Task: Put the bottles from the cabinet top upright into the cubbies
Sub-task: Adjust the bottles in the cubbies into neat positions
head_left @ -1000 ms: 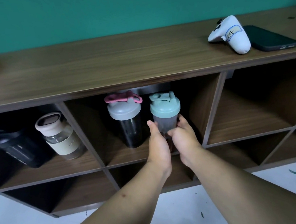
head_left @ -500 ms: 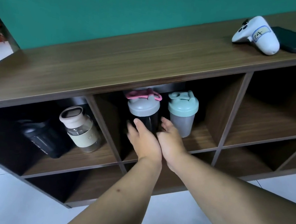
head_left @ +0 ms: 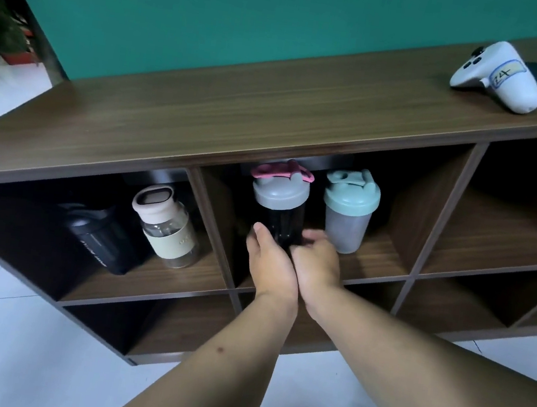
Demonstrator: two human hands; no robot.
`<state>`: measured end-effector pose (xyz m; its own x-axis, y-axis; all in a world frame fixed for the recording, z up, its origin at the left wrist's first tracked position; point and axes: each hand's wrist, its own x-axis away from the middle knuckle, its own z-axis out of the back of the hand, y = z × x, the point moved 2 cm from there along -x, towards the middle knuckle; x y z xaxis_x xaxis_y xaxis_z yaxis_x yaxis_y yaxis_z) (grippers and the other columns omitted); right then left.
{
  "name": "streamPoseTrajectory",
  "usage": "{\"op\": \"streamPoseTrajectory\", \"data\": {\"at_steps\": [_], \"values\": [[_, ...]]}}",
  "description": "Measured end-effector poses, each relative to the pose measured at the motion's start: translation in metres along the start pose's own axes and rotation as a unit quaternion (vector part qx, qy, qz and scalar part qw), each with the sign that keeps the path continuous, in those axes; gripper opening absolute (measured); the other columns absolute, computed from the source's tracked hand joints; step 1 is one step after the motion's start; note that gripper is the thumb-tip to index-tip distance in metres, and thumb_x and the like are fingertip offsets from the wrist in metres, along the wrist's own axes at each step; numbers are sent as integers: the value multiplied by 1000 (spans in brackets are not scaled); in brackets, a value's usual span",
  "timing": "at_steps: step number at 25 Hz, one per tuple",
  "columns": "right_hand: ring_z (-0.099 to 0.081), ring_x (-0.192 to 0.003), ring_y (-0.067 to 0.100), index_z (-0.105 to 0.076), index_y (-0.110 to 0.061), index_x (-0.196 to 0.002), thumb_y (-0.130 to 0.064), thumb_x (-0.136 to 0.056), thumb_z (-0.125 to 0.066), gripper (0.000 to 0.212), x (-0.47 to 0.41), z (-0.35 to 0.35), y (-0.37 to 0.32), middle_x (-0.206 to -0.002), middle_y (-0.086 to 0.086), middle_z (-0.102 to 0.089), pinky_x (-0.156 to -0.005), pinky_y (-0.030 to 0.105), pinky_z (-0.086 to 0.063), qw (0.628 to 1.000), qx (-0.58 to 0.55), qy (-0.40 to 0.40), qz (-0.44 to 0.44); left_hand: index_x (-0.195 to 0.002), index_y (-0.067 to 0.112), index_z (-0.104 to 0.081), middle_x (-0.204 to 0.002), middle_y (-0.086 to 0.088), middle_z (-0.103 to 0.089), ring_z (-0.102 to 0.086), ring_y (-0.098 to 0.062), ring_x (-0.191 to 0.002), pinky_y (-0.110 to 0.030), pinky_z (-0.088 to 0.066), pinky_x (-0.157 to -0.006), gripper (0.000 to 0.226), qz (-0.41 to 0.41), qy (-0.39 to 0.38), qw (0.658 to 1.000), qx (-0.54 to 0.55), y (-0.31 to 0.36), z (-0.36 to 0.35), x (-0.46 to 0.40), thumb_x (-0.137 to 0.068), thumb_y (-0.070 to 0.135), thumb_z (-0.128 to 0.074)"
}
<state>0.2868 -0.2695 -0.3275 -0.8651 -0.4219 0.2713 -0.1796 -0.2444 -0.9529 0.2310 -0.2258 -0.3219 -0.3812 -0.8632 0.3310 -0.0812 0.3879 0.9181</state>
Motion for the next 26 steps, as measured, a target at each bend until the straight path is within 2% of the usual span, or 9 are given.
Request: {"op": "streamPoseTrajectory", "data": {"at_steps": [3, 7, 11, 14, 17, 19, 21, 23, 26], "values": [[-71, -81, 35, -68, -13, -73, -13, -78, -62, 8, 19, -19, 1, -80, 11, -72, -79, 47, -61, 993, 116, 6, -25, -142, 15, -63, -132, -7, -69, -64, -30, -126, -45, -45, -116, 56, 11, 38, 999, -37, 8, 29, 13, -111, 52, -35], [-74, -79, 33, -76, -11, -82, -24, -92, -64, 21, 56, -56, 12, -85, 15, -78, -68, 36, -59, 977, 163, -128, -44, -111, 16, -76, -114, -7, -78, -71, -27, -114, -42, -51, -107, 53, -34, 36, 990, -131, 7, 88, 22, -112, 49, -35], [-70, -67, 20, -73, -13, -69, -20, -89, -66, 23, 90, -90, 7, -63, -1, -74, -58, 27, -52, 964, 180, -196, 4, -104, 11, -70, -101, -1, -71, -63, -25, -103, -33, -40, -89, 47, -64, 67, 979, -181, 25, 142, 24, -113, 43, -37], [-73, -85, 15, -72, -21, -89, -13, -84, -71, 10, 94, -127, -14, -83, -5, -78, -74, 28, -56, 978, 94, -181, 31, -123, 11, -71, -113, -2, -70, -62, -23, -112, -32, -40, -94, 47, -83, 85, 986, -115, 49, 164, -4, -113, 41, -36], [-69, -103, 10, -58, -23, -135, 1, -82, -68, 59, 87, -154, -32, -113, -8, -73, -91, 26, -53, 982, -6, -185, 31, -139, 16, -68, -129, -3, -75, -67, -22, -124, -34, -46, -107, 56, -68, 55, 995, -38, 59, 170, -42, -111, 50, -33], [-63, -119, 14, -42, -22, -153, 3, -83, -67, 78, 76, -164, -37, -129, -7, -64, -97, 25, -44, 987, 8, -159, 35, -150, 26, -62, -143, -1, -72, -64, -20, -134, -42, -42, -121, 76, -35, 48, 998, 13, 55, 174, -66, -95, 71, -34], [-50, -140, 23, -29, -26, -161, -6, -82, -73, 92, 62, -172, -33, -154, 2, -51, -107, 32, -40, 992, 30, -118, 17, -156, 32, -55, -152, 1, -67, -59, -20, -141, -46, -36, -126, 94, 7, 39, 998, 50, 47, 177, -83, -81, 84, -32], [-51, -140, 24, -31, -33, -159, -13, -77, -76, 96, 59, -182, -26, -155, 2, -51, -113, 40, -42, 994, 30, -102, 5, -145, 28, -63, -148, -2, -70, -62, -21, -138, -46, -38, -125, 81, 15, 24, 997, 67, 47, 177, -87, -92, 79, -30], [-71, -113, 14, -56, -43, -138, -23, -67, -77, 77, 54, -194, -13, -122, -12, -76, -100, 41, -56, 995, 6, -99, 22, -134, 21, -72, -131, -7, -80, -72, -22, -126, -45, -47, -120, 68, 25, 14, 997, 76, 52, 176, -85, -109, 63, -25]]}}
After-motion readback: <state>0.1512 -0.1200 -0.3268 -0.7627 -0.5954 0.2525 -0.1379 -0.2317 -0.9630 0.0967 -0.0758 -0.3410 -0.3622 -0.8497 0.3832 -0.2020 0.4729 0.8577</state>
